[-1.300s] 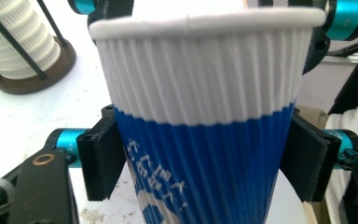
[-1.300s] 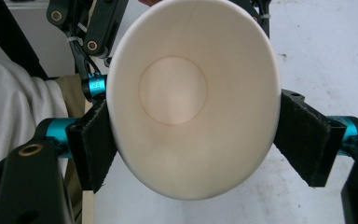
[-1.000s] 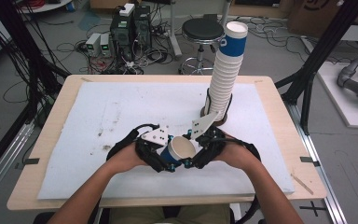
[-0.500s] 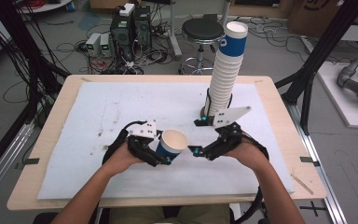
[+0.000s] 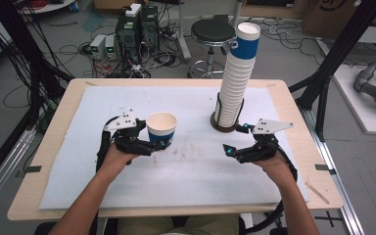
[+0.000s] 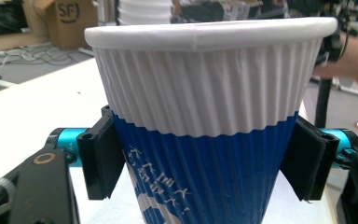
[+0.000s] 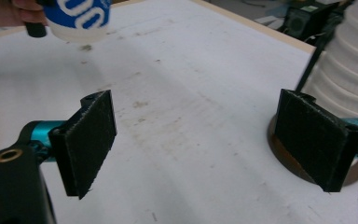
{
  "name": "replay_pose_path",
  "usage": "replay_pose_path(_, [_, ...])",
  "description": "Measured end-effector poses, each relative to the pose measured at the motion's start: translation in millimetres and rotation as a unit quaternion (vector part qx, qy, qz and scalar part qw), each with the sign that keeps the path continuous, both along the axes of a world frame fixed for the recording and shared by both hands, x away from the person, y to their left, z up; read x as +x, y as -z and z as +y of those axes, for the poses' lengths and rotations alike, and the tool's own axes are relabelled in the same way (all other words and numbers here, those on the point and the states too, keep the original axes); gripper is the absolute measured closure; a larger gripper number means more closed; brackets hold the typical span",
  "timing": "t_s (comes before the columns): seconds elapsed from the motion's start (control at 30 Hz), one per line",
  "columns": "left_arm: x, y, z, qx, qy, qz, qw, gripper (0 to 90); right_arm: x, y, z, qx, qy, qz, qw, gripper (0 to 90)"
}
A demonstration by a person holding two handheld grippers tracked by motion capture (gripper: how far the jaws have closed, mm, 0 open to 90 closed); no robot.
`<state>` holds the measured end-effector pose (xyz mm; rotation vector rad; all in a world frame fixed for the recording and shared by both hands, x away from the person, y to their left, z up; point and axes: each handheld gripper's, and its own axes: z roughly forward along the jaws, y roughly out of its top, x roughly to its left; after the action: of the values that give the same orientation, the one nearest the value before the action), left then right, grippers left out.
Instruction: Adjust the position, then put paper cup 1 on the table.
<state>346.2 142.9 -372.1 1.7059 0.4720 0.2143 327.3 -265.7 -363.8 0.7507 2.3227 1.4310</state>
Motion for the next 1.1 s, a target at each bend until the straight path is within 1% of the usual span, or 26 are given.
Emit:
replay_pose_path(0.1, [0.2,-1.8,7.1,-0.018,-0.012,-0.005,0.9997,24.8,1.6,2.5,-2.5,0.002,0.017,-0.002,0.9999,13.4])
replay_pose_path(0.13, [0.1,-2.4,9.1,-0.022,-0.015,-0.006,0.9996,24.7,1.7,2.5,-3.3,0.008,0.018,-0.003,0.9998,13.4])
replay_pose_path(0.17, [-0.5,-3.3,12.3,-0.029,-0.02,-0.008,0.9994,24.7,1.7,2.6,-3.6,0.012,0.017,-0.001,0.9998,13.4])
replay_pose_path(0.23, [-1.4,-4.9,17.5,-0.037,-0.03,-0.011,0.9988,24.6,0.9,3.1,-3.3,0.01,0.015,-0.002,0.9998,13.4])
replay_pose_path(0.3, [-1.2,-6.4,23.2,-0.042,-0.041,-0.013,0.9982,24.6,0.2,4.0,-3.4,0.011,0.013,-0.002,0.9999,13.5])
replay_pose_path(0.47, [2.9,-11.0,39.1,-0.063,-0.065,-0.017,0.9957,24.6,1.3,6.0,-4.1,0.009,0.013,0.003,0.9999,13.5])
replay_pose_path(0.53, [5.2,-13.5,44.6,-0.061,-0.072,-0.026,0.9952,24.6,2.9,6.3,-3.9,0.009,0.016,0.002,0.9998,13.5])
replay_pose_path(0.57, [6.8,-14.4,48.5,-0.065,-0.074,-0.028,0.9947,24.5,3.7,6.8,-3.8,0.009,0.014,0.001,0.9999,13.6])
replay_pose_path(0.6, [8.2,-14.5,51.3,-0.064,-0.076,-0.033,0.9945,24.5,4.3,7.4,-3.5,0.009,0.014,0.008,0.9998,14.9])
replay_pose_path(0.67, [12.7,-12.7,59.1,-0.061,-0.086,-0.041,0.9936,24.5,4.5,8.2,-2.8,0.005,0.014,0.013,0.9998,14.9])
replay_pose_path(0.73, [17.0,-9.8,66.1,-0.065,-0.091,-0.043,0.9928,24.5,4.0,8.6,-2.3,0.009,0.014,0.008,0.9998,14.9])
replay_pose_path(0.8, [22.1,-5.6,74.6,-0.064,-0.104,-0.054,0.991,24.3,3.1,8.8,-1.7,0.009,0.011,0.006,0.9999,14.9])
replay_pose_path(0.83, [24.9,-3.2,78.5,-0.062,-0.11,-0.054,0.9905,24.3,3.0,8.9,-1.5,0.008,0.01,0.006,0.9999,14.9])
replay_pose_path(0.87, [27.8,-0.8,82.7,-0.055,-0.117,-0.053,0.9902,24.3,3.0,9.2,-1.2,0.006,0.009,0.007,0.9999,14.9])
replay_pose_path(0.93, [32.6,4.6,90.6,-0.044,-0.131,-0.047,0.9892,24.3,2.0,10.0,-0.5,0.006,0.008,0.01,0.9999,14.9])
replay_pose_path(0.97, [34.6,7.6,93.9,-0.043,-0.137,-0.043,0.9886,24.2,1.4,10.7,-0.3,0.005,0.008,0.008,0.9999,14.9])
replay_pose_path(1.03, [37.1,13.4,98.1,-0.033,-0.147,-0.036,0.9879,24.1,-0.3,12.1,0.1,0.003,0.005,0.011,0.9999,14.9])
replay_pose_path(1.1, [38.2,19.8,100.5,-0.032,-0.156,-0.029,0.9868,24.0,-0.5,13.5,-0.3,0.002,0.006,0.012,0.9999,14.9])
